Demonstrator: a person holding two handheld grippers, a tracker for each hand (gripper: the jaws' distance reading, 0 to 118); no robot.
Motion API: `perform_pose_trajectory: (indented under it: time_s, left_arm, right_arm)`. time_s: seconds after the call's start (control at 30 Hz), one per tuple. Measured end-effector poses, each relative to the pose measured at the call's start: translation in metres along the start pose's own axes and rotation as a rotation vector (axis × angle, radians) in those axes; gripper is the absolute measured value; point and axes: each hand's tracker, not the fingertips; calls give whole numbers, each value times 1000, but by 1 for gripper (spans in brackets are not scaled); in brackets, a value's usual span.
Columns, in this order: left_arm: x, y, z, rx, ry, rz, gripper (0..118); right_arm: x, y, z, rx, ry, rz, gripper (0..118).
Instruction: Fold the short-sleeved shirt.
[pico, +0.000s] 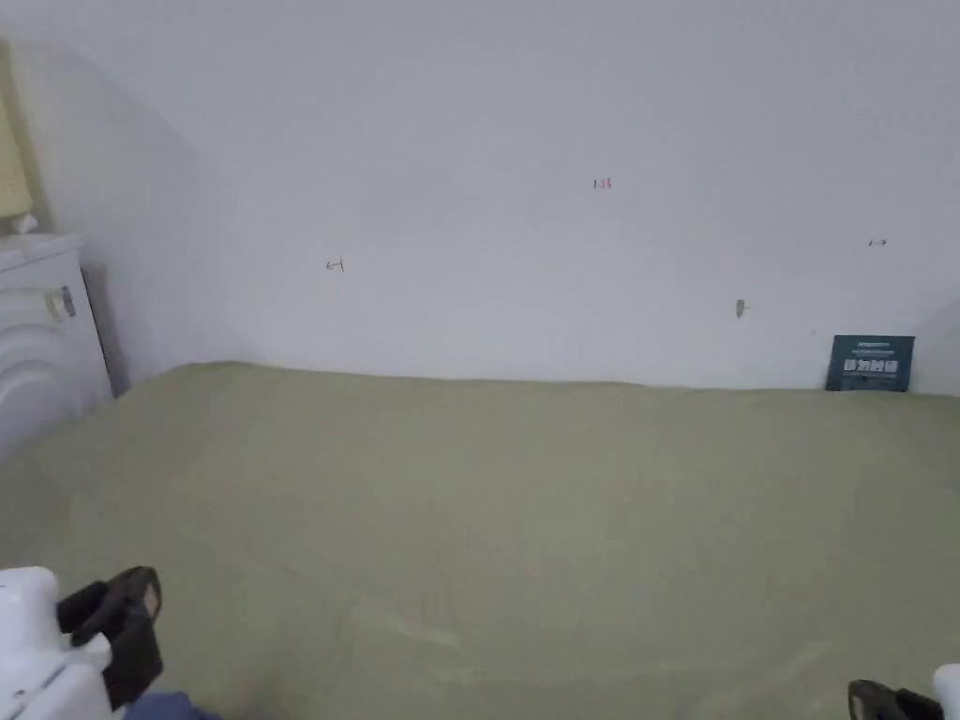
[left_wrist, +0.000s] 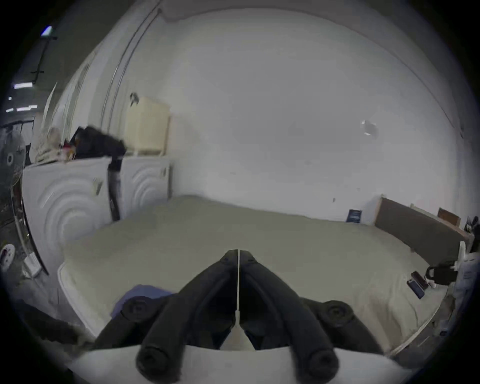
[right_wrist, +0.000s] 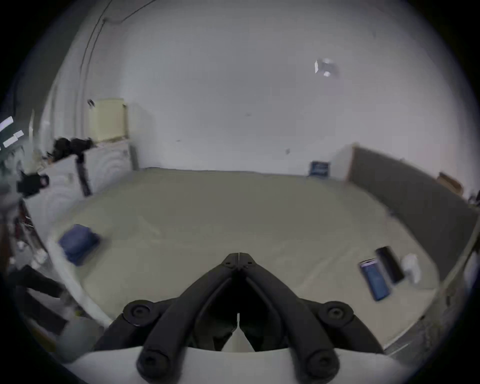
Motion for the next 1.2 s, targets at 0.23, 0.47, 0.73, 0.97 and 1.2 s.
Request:
perform_pose_trajectory:
  time_s: [0.23,0.47,0.73,0.97,1.2]
  left_arm:
    - [87,-22,0,-36,-129,53,1]
    - [127,-7,10,23,-153,-71,8]
    - [144,-1,25,107,-160,-106,118]
    - [146,1,22,90,-190,-71,118]
    - [143,-2,20,72,-184,-38,118]
  right_arm:
    - [10,-11,11,95,-118,22,0]
    - [17,13,29,200,-151,0,20]
    - [15,29,34,257,-145,1,112]
    - [14,25,37,290,-133,-2,116]
    - [14,28,40,325,-134,2,117]
